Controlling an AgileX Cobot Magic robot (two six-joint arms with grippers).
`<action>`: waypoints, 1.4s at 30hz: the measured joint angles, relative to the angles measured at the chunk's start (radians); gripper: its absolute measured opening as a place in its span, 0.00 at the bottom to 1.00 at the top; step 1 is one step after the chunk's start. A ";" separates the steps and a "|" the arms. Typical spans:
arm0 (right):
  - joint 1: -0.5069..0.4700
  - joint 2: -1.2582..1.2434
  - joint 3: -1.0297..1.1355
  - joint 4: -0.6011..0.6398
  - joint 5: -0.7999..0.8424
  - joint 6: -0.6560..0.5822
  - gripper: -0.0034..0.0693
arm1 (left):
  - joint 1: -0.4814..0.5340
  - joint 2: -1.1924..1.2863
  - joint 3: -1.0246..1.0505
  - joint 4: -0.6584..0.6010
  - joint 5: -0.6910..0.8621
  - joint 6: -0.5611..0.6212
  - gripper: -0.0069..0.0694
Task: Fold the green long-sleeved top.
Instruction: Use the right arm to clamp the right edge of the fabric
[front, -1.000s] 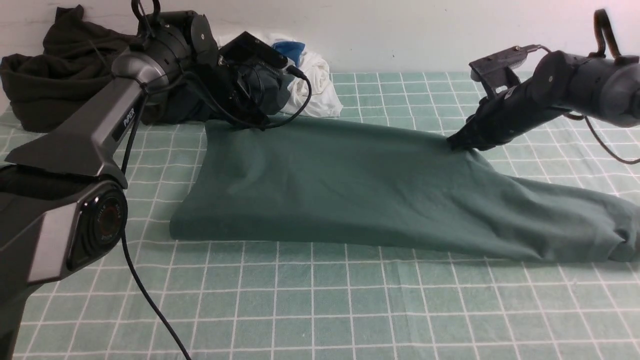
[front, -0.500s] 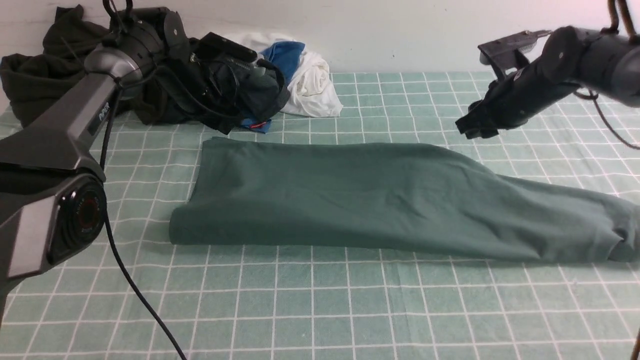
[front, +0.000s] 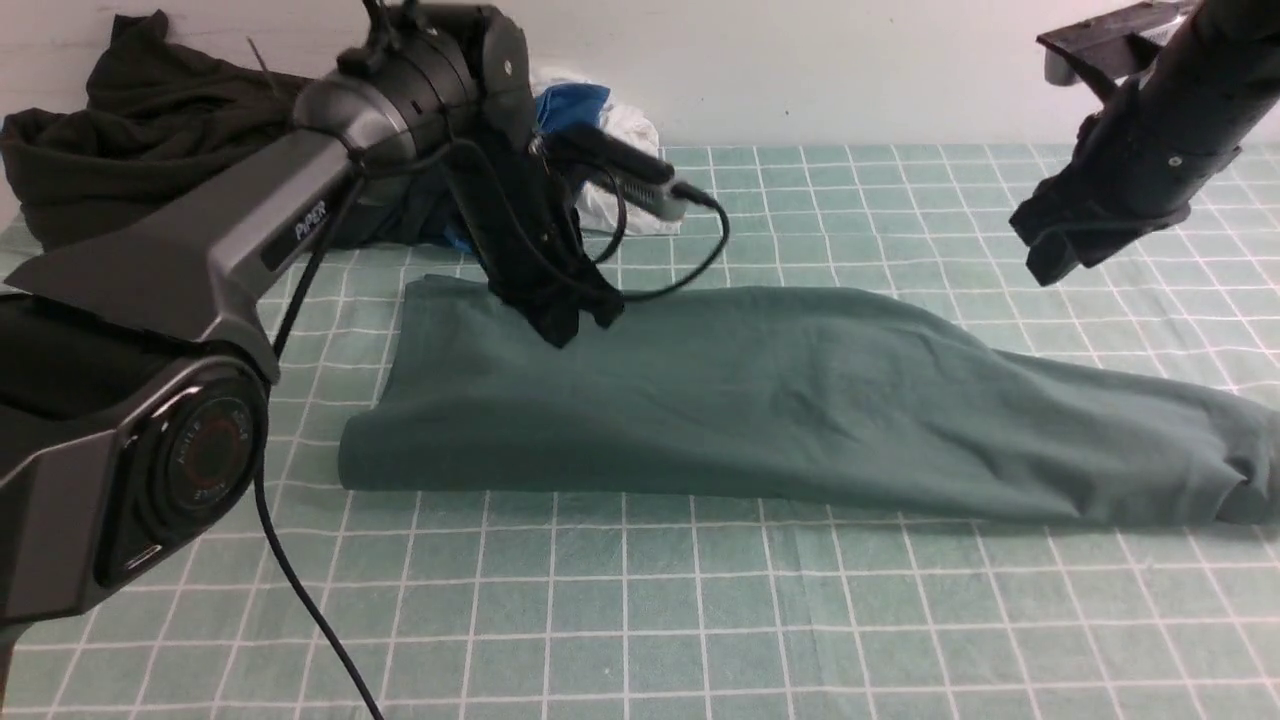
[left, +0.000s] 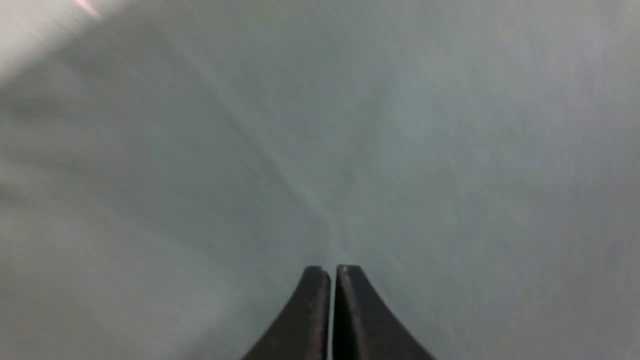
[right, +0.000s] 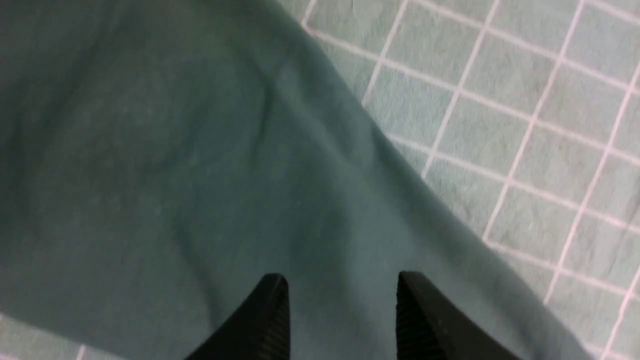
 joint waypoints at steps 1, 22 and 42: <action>-0.002 -0.006 0.019 0.000 0.000 0.000 0.44 | 0.000 -0.002 0.000 0.000 0.000 0.000 0.09; -0.378 -0.011 0.452 0.013 -0.343 0.116 0.67 | 0.098 -0.073 0.321 -0.061 -0.073 0.032 0.09; -0.353 0.072 0.445 0.075 -0.370 0.067 0.13 | 0.101 -0.080 0.323 -0.064 -0.074 0.044 0.09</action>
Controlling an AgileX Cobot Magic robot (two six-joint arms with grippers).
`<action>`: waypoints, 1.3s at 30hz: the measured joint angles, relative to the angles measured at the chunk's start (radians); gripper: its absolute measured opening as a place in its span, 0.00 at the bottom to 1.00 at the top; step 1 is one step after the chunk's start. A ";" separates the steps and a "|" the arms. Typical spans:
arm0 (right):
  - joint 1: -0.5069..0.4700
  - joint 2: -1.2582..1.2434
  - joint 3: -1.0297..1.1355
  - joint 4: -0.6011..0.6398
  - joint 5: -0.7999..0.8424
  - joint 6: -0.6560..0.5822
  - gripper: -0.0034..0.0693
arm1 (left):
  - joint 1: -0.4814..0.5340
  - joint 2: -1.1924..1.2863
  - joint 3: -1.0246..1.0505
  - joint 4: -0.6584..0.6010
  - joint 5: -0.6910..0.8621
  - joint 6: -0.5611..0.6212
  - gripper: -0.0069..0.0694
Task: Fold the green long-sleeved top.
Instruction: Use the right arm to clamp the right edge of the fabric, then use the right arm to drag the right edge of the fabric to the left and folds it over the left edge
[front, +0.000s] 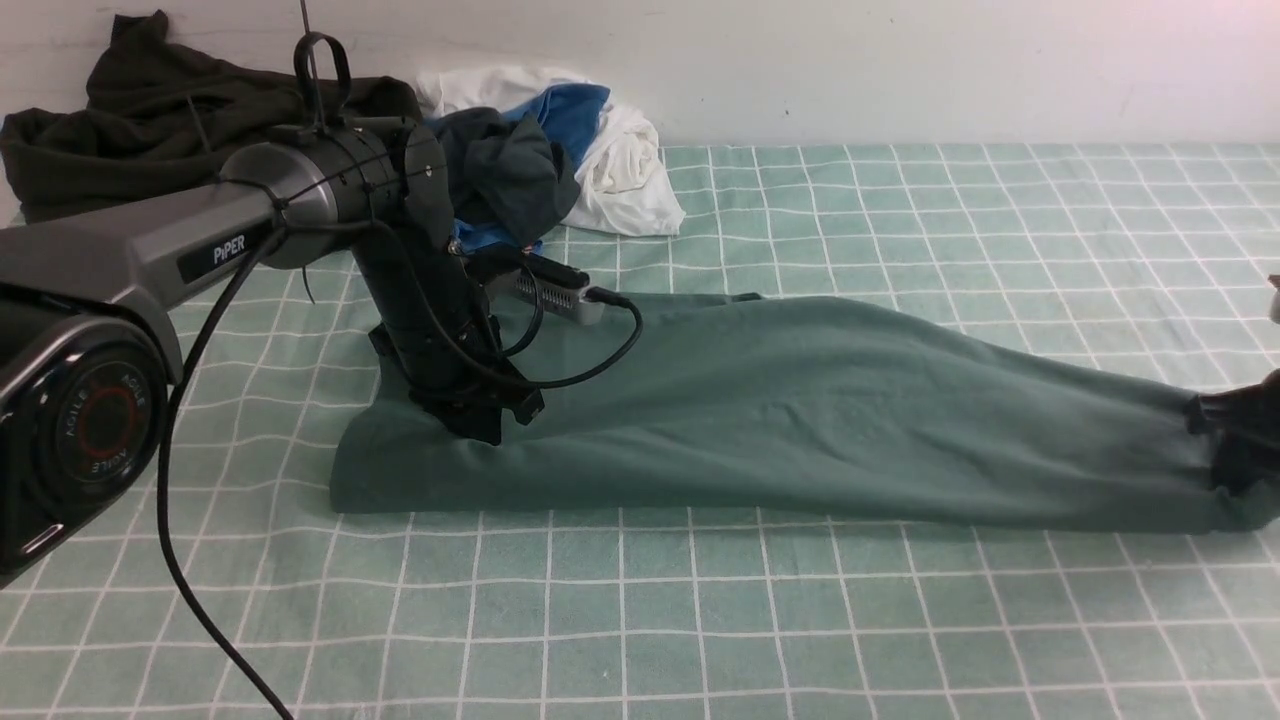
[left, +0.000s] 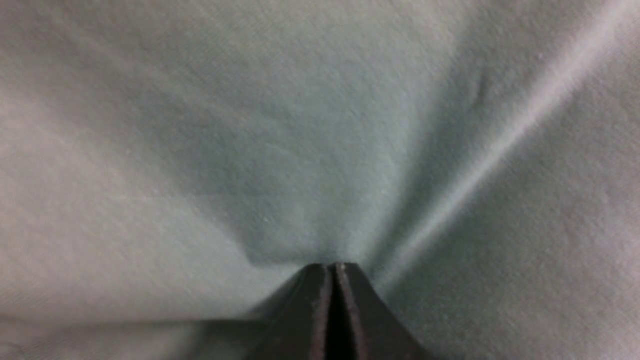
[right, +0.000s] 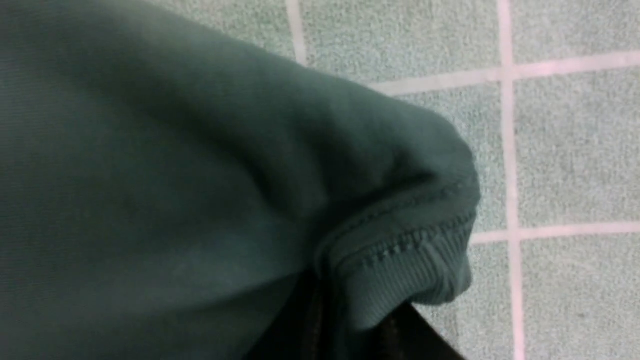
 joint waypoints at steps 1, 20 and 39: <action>0.000 -0.002 -0.006 0.000 0.007 -0.006 0.10 | 0.000 -0.005 0.002 0.002 0.001 0.000 0.09; 0.137 -0.291 -0.399 -0.219 0.251 0.042 0.08 | 0.013 -0.640 0.111 0.157 0.077 -0.103 0.09; 0.899 0.100 -0.563 -0.082 0.081 0.170 0.08 | 0.013 -1.393 0.701 0.167 0.099 -0.202 0.09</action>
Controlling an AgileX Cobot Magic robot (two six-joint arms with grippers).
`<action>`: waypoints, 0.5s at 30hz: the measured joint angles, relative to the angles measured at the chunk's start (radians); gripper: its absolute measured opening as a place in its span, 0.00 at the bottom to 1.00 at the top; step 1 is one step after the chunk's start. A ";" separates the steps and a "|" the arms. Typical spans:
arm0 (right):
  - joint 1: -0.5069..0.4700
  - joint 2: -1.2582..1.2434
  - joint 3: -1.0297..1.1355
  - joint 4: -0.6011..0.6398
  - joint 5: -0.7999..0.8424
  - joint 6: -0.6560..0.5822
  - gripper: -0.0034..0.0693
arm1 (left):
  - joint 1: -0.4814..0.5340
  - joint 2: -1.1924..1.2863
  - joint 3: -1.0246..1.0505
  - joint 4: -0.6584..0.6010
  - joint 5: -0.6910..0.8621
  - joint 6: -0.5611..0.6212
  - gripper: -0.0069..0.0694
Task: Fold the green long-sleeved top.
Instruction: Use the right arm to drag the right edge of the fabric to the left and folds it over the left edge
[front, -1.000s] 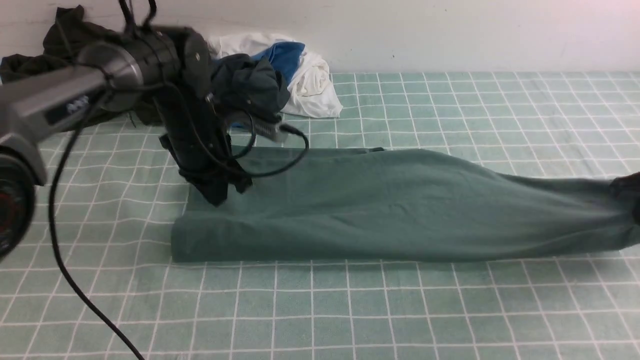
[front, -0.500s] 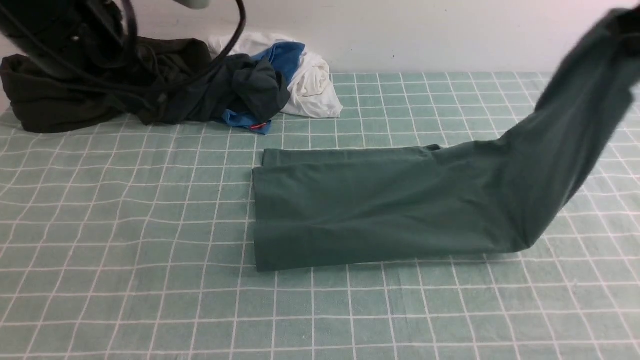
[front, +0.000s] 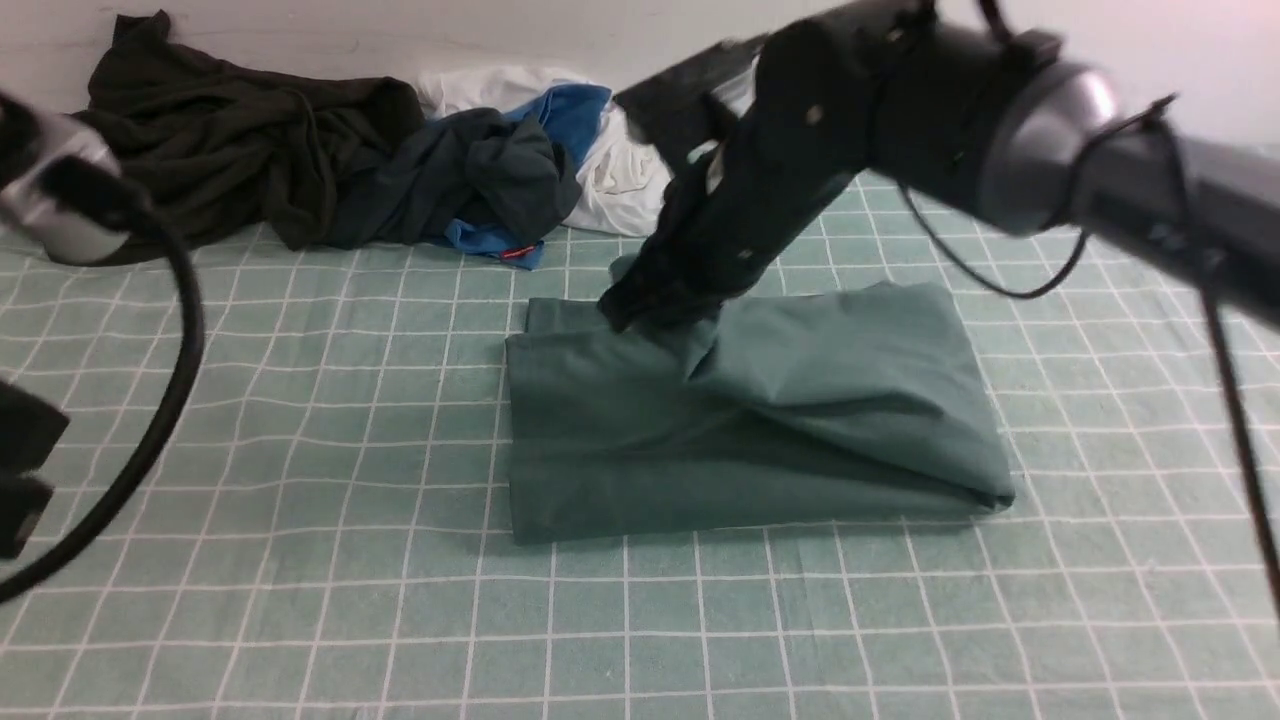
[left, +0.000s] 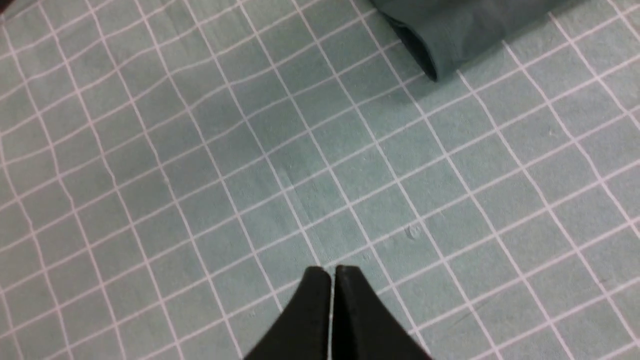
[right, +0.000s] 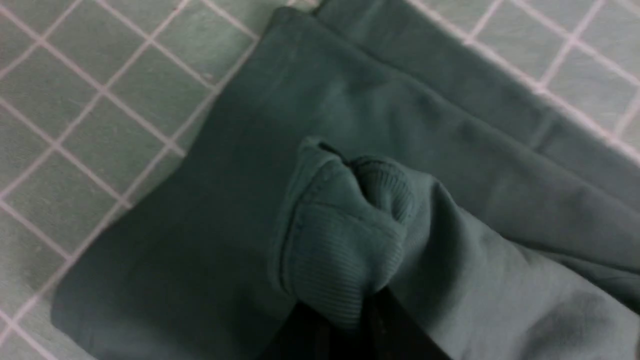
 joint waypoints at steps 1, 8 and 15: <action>0.000 0.000 0.000 0.000 -0.003 0.002 0.08 | 0.000 0.000 0.000 0.000 0.000 0.000 0.09; 0.024 0.073 0.000 0.116 -0.058 0.033 0.14 | 0.000 -0.219 0.176 0.021 0.004 -0.024 0.09; 0.027 0.032 -0.054 0.108 0.088 -0.024 0.43 | 0.000 -0.343 0.247 0.024 0.004 -0.026 0.09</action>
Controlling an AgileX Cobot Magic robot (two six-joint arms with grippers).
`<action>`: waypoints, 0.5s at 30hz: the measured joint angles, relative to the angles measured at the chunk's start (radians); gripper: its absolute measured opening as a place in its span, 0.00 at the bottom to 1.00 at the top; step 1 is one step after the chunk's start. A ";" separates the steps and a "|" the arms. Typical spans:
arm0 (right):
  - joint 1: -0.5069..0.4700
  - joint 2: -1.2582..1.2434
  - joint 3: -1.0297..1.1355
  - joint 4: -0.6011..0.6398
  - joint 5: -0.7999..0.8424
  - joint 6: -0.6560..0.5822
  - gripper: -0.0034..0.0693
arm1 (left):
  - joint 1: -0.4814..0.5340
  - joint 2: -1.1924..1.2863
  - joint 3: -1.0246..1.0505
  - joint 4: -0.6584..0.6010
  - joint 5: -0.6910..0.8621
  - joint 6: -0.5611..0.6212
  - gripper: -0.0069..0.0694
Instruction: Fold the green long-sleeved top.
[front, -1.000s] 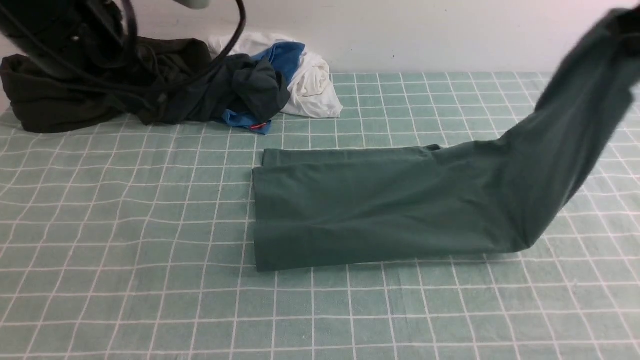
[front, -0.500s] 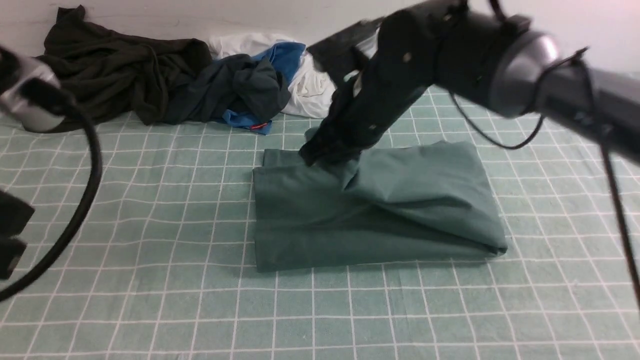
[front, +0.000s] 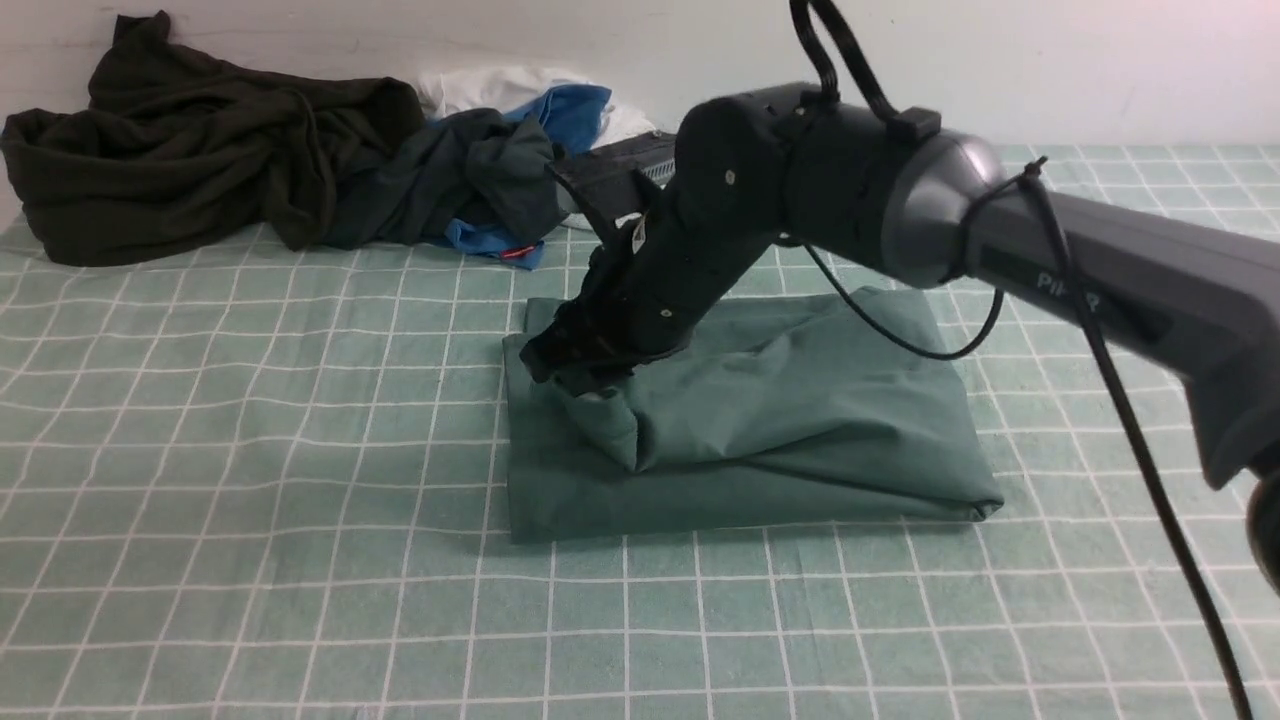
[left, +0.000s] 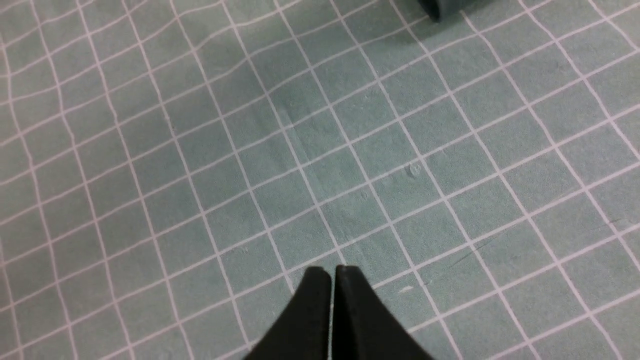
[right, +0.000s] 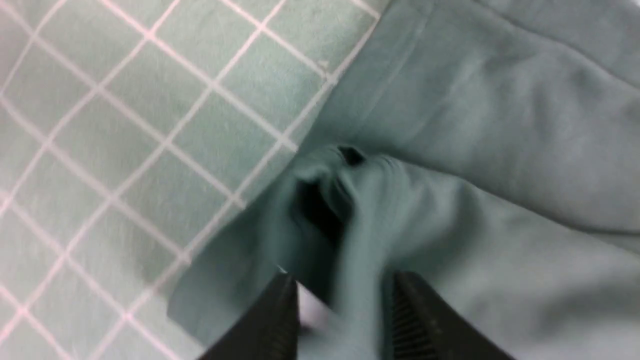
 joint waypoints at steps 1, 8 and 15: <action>-0.001 -0.005 -0.004 -0.010 0.008 -0.002 0.44 | 0.000 -0.003 0.001 0.000 0.000 -0.001 0.09; -0.046 -0.044 -0.004 -0.276 0.160 0.080 0.53 | 0.000 -0.078 0.024 0.000 0.004 -0.034 0.09; -0.045 0.039 0.117 -0.233 0.008 0.140 0.53 | 0.000 -0.128 0.053 0.001 0.002 -0.047 0.09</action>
